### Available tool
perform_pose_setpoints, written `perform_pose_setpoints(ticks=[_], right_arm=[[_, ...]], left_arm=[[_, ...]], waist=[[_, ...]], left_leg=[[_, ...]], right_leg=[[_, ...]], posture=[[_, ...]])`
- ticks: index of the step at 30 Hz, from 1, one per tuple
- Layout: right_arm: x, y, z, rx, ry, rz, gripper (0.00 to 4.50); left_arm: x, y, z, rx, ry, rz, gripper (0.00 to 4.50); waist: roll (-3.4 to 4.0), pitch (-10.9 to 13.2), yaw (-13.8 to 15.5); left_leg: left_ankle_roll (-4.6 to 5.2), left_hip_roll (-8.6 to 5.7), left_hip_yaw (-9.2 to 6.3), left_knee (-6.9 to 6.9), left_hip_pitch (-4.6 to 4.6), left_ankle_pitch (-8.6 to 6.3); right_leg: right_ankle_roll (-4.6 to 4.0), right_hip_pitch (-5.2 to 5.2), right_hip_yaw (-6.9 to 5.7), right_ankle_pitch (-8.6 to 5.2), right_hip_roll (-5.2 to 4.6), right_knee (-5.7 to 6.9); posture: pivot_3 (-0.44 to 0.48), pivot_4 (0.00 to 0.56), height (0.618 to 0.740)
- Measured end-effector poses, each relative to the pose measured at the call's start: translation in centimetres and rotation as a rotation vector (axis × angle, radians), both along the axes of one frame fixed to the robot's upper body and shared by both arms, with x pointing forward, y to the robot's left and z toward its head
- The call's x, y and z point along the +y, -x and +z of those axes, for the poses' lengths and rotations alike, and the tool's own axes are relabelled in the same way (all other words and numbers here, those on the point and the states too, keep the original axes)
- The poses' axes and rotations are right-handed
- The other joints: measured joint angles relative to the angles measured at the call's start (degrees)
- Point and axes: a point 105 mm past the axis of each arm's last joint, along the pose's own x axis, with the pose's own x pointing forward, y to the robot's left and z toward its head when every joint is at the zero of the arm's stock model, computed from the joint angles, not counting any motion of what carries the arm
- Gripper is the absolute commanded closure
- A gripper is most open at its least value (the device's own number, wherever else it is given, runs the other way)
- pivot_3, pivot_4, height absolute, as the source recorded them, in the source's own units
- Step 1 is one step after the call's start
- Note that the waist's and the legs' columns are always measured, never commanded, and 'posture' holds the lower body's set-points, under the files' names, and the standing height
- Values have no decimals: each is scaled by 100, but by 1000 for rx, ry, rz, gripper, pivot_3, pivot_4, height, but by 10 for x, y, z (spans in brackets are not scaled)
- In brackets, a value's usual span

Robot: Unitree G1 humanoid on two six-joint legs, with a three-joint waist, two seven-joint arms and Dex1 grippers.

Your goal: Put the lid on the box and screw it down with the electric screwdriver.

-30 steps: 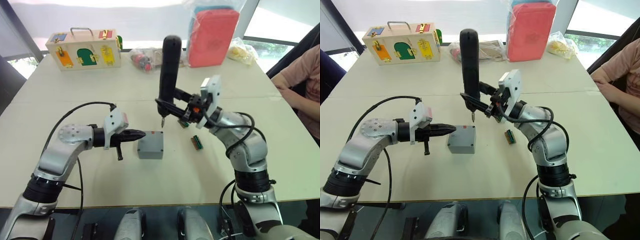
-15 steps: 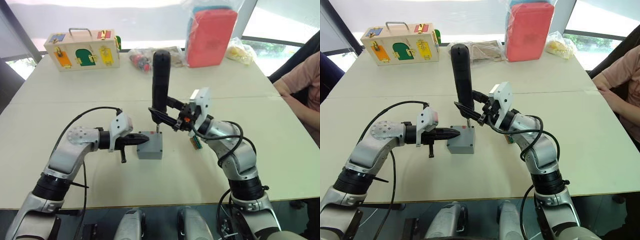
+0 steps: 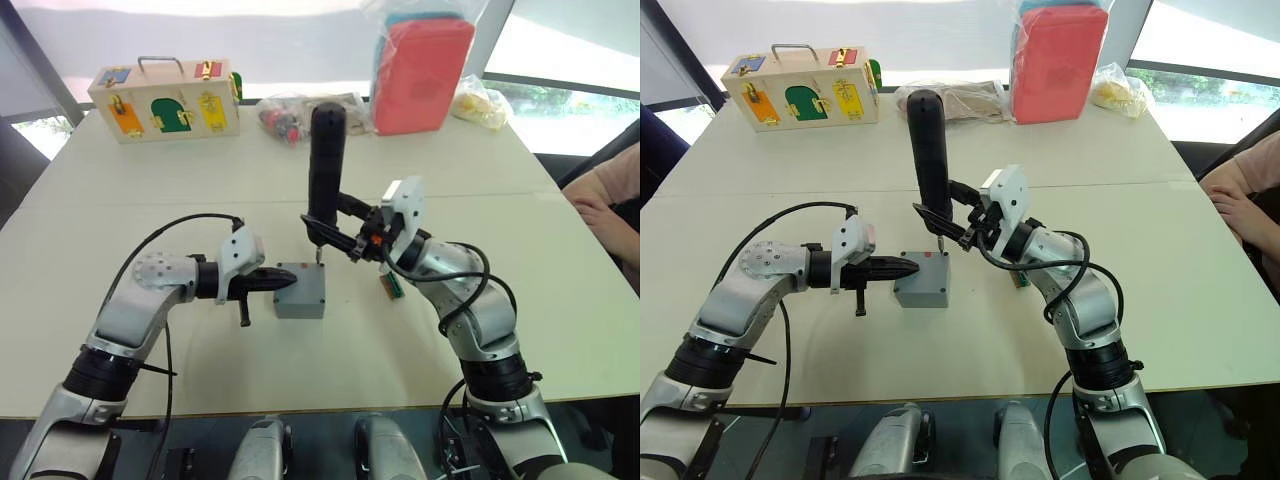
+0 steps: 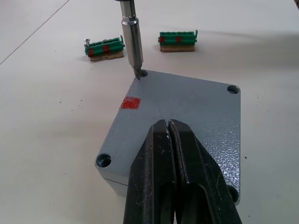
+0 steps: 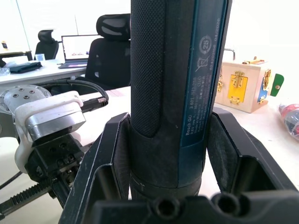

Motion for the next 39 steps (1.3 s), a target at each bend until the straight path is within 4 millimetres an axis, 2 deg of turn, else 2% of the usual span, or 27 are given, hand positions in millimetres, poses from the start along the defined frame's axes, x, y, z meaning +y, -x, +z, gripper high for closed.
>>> perform_pose_setpoints(ticks=[31,39], right_arm=[[-2,1,0,40,41,40,2660],[2,-4,1,24,28,22,2660]], left_arm=[[0,-2,0,-14,2,13,4500],[0,-2,0,-14,2,14,4500]], waist=[[0,0,2],[0,0,1]], left_leg=[[0,0,-2,0,5,0],[0,0,-2,0,5,0]], right_leg=[[0,3,1,0,0,-1],[0,3,1,0,0,0]], posture=[[0,150,730],[0,150,730]])
